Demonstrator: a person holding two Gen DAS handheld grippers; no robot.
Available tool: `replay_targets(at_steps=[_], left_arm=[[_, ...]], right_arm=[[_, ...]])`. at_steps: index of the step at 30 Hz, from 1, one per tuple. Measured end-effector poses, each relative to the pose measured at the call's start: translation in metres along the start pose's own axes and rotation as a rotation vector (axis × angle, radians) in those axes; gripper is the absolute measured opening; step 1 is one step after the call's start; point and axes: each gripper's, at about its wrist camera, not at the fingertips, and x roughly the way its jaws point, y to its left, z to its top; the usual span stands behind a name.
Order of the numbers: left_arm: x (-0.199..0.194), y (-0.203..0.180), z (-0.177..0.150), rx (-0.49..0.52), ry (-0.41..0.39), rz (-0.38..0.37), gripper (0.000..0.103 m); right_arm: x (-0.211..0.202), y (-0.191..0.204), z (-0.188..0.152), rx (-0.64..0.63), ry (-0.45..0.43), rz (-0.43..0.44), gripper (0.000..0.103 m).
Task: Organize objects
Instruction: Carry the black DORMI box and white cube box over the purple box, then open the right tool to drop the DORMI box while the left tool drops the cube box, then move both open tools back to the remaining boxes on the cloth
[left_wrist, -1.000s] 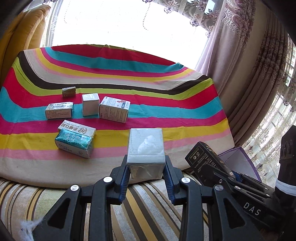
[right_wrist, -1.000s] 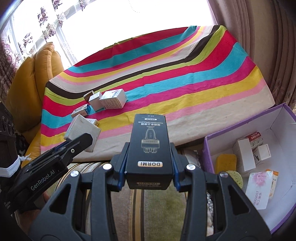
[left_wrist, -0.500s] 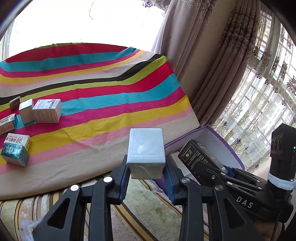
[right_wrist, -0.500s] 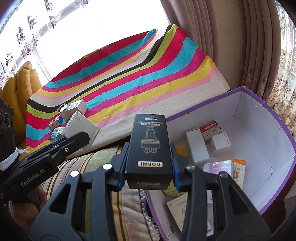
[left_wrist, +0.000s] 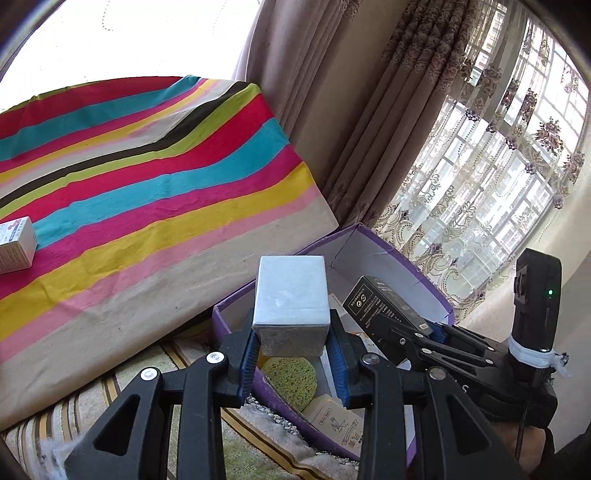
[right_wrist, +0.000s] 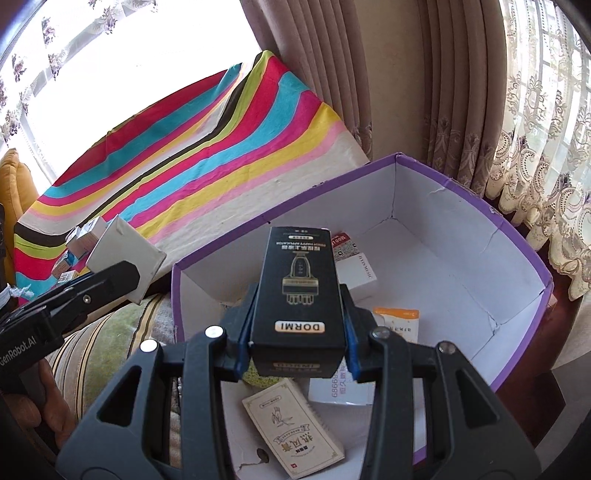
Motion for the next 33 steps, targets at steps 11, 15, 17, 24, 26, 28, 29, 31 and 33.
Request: replay_targets(at_steps=[11,15,17,24,26,28,29,31,33], left_arm=[[0.018,-0.023,0.008,0.048,0.026,-0.110,0.060],[0.018,-0.018,0.008,0.020,0.020,-0.107,0.062],[0.015,-0.014,0.009,0.006,0.011,-0.099,0.062],[0.004,0.000,0.012,-0.028,-0.033,-0.066,0.062],[-0.002,0.007,0.013,-0.033,-0.050,-0.050,0.062],[-0.009,0.014,0.013,-0.040,-0.066,-0.036,0.062],[-0.012,0.018,0.013,-0.045,-0.074,-0.029,0.062],[-0.019,0.027,0.013,-0.055,-0.090,-0.015,0.062],[-0.027,0.035,0.012,-0.066,-0.105,-0.006,0.062]], right_arm=[[-0.003,-0.023,0.000,0.056,-0.002,-0.073,0.048],[-0.002,-0.024,0.000,0.060,0.001,-0.068,0.064],[-0.002,-0.022,0.001,0.060,0.004,-0.065,0.065],[-0.004,-0.012,0.004,0.040,-0.002,-0.045,0.066],[-0.006,-0.005,0.005,0.025,-0.010,-0.034,0.066],[-0.007,0.004,0.006,0.003,-0.019,-0.030,0.066],[-0.008,0.009,0.007,-0.011,-0.021,-0.030,0.066],[-0.008,0.020,0.009,-0.040,-0.024,-0.028,0.066],[-0.008,0.030,0.009,-0.058,-0.026,-0.015,0.066]])
